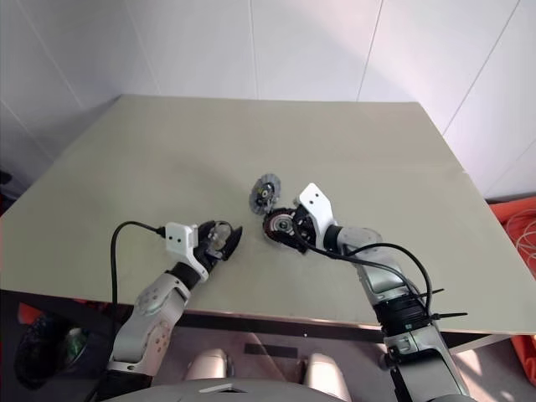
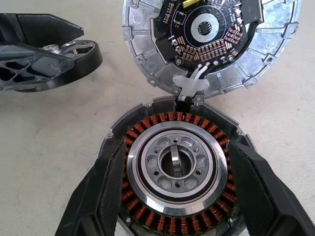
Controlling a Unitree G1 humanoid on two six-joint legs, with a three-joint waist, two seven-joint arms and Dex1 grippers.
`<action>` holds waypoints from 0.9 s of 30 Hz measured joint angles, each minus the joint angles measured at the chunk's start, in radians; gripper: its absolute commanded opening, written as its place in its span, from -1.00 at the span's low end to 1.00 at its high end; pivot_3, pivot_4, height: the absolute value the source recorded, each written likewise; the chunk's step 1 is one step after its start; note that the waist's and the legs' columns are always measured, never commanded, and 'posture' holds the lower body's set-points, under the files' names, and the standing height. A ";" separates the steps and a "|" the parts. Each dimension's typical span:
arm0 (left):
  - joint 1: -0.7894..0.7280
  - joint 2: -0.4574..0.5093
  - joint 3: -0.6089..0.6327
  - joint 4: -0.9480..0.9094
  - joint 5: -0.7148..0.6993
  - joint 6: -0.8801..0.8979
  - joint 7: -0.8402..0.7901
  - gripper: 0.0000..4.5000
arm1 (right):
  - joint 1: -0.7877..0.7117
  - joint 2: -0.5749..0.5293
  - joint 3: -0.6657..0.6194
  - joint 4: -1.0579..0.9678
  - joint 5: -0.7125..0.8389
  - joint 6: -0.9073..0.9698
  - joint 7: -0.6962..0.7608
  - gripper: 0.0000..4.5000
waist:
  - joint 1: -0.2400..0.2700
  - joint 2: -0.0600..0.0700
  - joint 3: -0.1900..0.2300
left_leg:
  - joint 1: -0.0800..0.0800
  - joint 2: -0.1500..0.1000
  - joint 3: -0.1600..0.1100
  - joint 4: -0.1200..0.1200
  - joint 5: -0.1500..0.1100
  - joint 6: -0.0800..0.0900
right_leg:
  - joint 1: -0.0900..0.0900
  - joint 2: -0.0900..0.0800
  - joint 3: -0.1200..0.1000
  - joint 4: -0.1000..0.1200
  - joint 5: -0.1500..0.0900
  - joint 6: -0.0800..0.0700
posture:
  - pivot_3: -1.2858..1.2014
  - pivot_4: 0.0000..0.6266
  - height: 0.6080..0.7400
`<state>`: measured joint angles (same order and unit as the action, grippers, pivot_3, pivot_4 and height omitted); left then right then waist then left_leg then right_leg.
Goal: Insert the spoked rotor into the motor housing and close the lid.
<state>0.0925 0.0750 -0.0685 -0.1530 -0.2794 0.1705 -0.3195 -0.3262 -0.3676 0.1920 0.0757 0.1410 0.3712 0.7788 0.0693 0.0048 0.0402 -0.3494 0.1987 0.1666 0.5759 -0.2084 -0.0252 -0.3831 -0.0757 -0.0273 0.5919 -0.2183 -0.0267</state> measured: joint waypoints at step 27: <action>0.000 0.001 0.001 0.001 0.002 0.001 0.000 1.00 | -0.024 0.033 -0.025 0.034 0.031 -0.039 -0.059 -0.97 | 0.000 0.000 0.000 | 0.000 0.000 0.000 0.000 0.000 0.000 | 0.000 0.000 0.000 0.000 0.000 0.000 | 0.03 -1.00 1.00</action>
<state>0.0920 0.0764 -0.0673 -0.1523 -0.2777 0.1712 -0.3195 -0.3497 -0.3342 0.1675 0.1092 0.1724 0.3327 0.7197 0.0692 0.0048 0.0402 -0.3494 0.1987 0.1666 0.5760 -0.2083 -0.0252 -0.3833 -0.0757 -0.0274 0.5923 -0.2183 -0.0268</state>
